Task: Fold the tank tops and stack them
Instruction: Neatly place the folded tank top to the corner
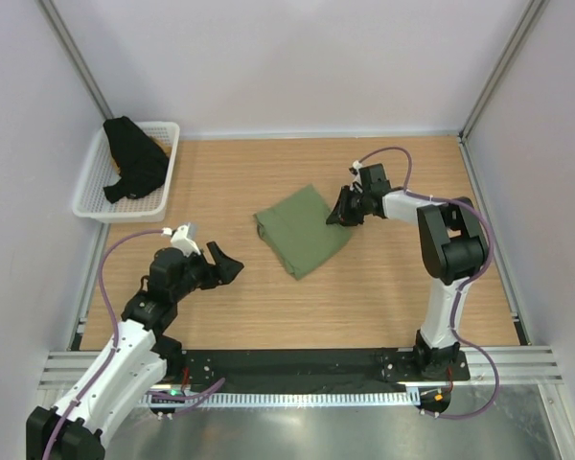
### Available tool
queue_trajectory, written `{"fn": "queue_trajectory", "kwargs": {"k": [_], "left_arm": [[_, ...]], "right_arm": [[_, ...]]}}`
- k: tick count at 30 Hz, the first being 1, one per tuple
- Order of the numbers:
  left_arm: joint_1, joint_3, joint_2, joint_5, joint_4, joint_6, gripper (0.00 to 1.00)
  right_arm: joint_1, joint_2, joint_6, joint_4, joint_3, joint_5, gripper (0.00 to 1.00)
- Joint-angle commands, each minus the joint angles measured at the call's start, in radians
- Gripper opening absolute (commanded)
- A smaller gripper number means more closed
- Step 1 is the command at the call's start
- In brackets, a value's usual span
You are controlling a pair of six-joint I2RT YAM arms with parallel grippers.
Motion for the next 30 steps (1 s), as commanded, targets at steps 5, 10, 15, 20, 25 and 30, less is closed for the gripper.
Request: {"fn": "queue_trajectory", "kwargs": {"k": [5, 10, 15, 20, 25, 30], "left_arm": [[-0.003, -0.019, -0.017, -0.046, 0.020, 0.062, 0.77], [-0.003, -0.019, 0.005, -0.055, 0.018, 0.063, 0.77], [-0.003, -0.019, 0.014, -0.057, 0.020, 0.062, 0.77], [-0.003, -0.019, 0.017, -0.057, 0.020, 0.062, 0.77], [-0.005, -0.019, 0.020, -0.054, 0.023, 0.062, 0.77], [-0.003, -0.019, 0.023, -0.057, 0.023, 0.063, 0.77]], "right_arm": [[-0.032, -0.048, 0.018, 0.008, -0.029, 0.098, 0.01], [-0.347, -0.212, 0.197, 0.127, -0.260, 0.121, 0.01], [-0.627, -0.428, 0.410, 0.353, -0.590, 0.164, 0.07], [-0.640, -0.623, 0.369, 0.163, -0.596, 0.403, 0.70], [-0.638, -0.841, 0.381, 0.125, -0.661, 0.569, 0.70], [-0.602, -1.019, 0.359, 0.094, -0.679, 0.659, 0.70]]}}
